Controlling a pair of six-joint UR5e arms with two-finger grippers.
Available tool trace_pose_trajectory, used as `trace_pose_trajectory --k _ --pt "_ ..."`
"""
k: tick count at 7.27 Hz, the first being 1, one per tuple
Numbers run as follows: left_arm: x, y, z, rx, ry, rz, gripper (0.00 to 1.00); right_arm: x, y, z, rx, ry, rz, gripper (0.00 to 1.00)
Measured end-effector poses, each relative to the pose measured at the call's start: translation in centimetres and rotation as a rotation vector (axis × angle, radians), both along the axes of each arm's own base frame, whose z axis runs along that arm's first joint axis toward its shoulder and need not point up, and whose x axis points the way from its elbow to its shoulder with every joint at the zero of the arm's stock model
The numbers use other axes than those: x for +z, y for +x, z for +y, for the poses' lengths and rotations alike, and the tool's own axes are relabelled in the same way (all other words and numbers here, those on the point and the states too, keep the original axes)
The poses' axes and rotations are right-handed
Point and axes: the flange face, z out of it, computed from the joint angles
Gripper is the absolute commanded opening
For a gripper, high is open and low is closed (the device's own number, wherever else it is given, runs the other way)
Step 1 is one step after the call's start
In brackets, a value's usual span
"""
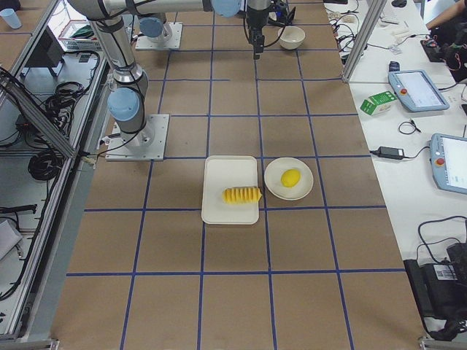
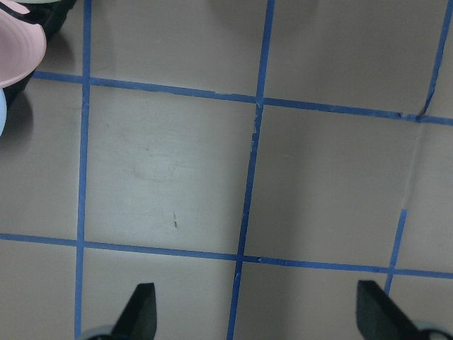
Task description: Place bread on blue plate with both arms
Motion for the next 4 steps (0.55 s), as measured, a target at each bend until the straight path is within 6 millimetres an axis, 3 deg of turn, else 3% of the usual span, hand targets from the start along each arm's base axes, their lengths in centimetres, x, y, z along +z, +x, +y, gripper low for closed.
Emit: trace_pose_trajectory --k 4 --pt "-0.1 1.6 -0.5 0.021 0.000 0.001 1.00 0.0 0.0 -0.1 0.003 -0.001 0.000 1.00"
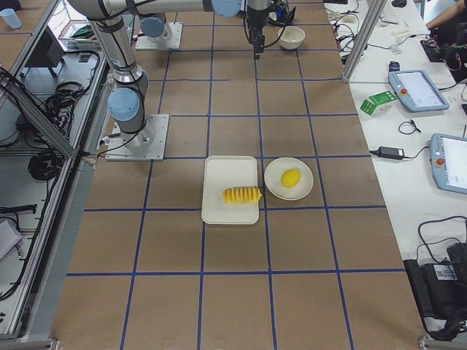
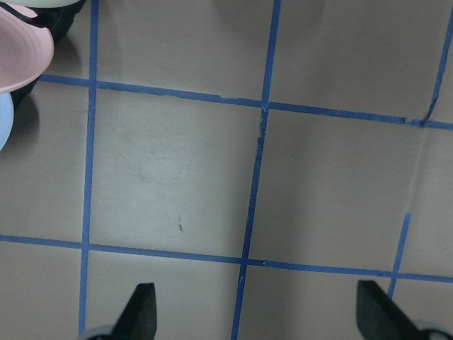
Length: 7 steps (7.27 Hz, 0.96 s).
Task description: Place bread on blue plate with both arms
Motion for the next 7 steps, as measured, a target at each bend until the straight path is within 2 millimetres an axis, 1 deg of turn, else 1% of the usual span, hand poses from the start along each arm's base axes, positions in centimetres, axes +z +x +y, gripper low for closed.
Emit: trace_pose_trajectory --k 2,3,4,5,6,7 --pt "-0.4 0.2 -0.3 0.003 0.011 -0.002 1.00 0.0 -0.1 0.0 0.000 0.000 0.000 1.00" --pt "-0.6 0.7 -0.3 0.010 0.017 -0.020 1.00 0.0 -0.1 0.0 0.001 0.000 0.000 1.00" --pt "-0.6 2.2 -0.5 0.032 0.022 -0.054 1.00 0.0 -0.1 0.0 0.001 0.000 0.000 1.00" --pt "-0.6 4.6 -0.8 0.075 0.019 -0.078 1.00 0.0 -0.1 0.0 0.002 0.000 0.000 1.00" --pt "-0.7 7.9 -1.3 0.130 0.009 -0.089 1.00 0.0 -0.1 0.0 0.003 0.000 0.000 1.00" --pt "-0.8 11.6 -1.7 0.171 0.001 -0.091 1.00 0.0 -0.1 -0.1 0.003 -0.001 0.000 1.00"
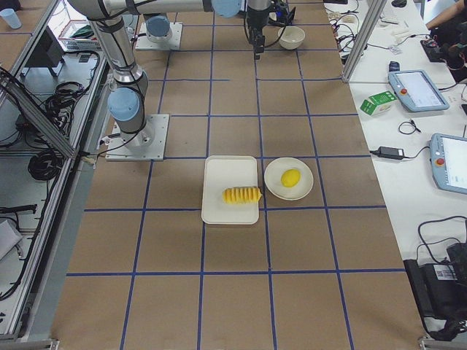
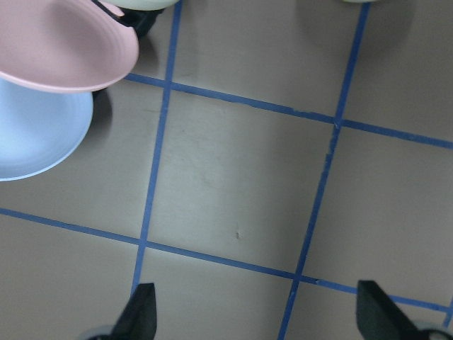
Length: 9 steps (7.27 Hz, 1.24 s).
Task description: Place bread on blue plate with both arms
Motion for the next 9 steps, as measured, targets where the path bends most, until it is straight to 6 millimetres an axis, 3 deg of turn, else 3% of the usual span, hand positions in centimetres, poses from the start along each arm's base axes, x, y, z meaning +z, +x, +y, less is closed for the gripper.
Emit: trace_pose_trajectory --k 3,6,8,9 --pt "-0.7 11.5 0.1 0.036 -0.036 -0.011 1.00 0.0 -0.4 -0.1 -0.005 0.003 0.000 1.00" --pt "-2.5 21.0 2.2 0.021 -0.036 0.017 1.00 -0.1 -0.8 -0.2 0.002 0.002 0.002 1.00" --pt "-4.7 27.0 3.5 -0.018 -0.090 0.067 1.00 -0.5 -4.2 -0.9 0.008 0.017 0.004 1.00" --pt "-6.2 29.4 3.9 -0.042 -0.100 0.074 1.00 -1.3 -7.7 -1.2 0.004 0.034 0.002 1.00"
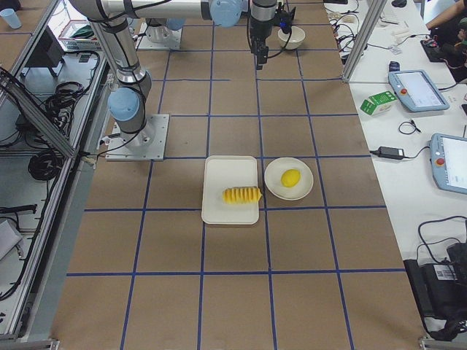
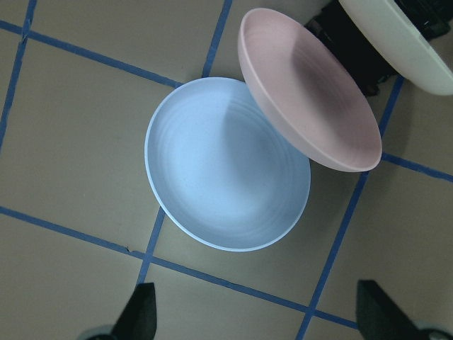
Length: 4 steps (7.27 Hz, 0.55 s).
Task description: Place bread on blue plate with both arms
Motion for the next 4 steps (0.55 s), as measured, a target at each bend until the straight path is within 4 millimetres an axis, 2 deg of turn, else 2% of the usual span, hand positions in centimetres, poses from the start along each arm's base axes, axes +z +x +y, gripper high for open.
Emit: trace_pose_trajectory --k 2,4 --pt "-3.7 3.1 -0.1 -0.027 -0.004 0.051 1.00 -4.0 -10.1 0.5 -0.051 0.050 -0.018 1.00" --pt "-7.8 4.8 -1.1 -0.033 -0.007 0.111 1.00 -10.1 -19.8 2.9 -0.083 0.046 -0.031 1.00"
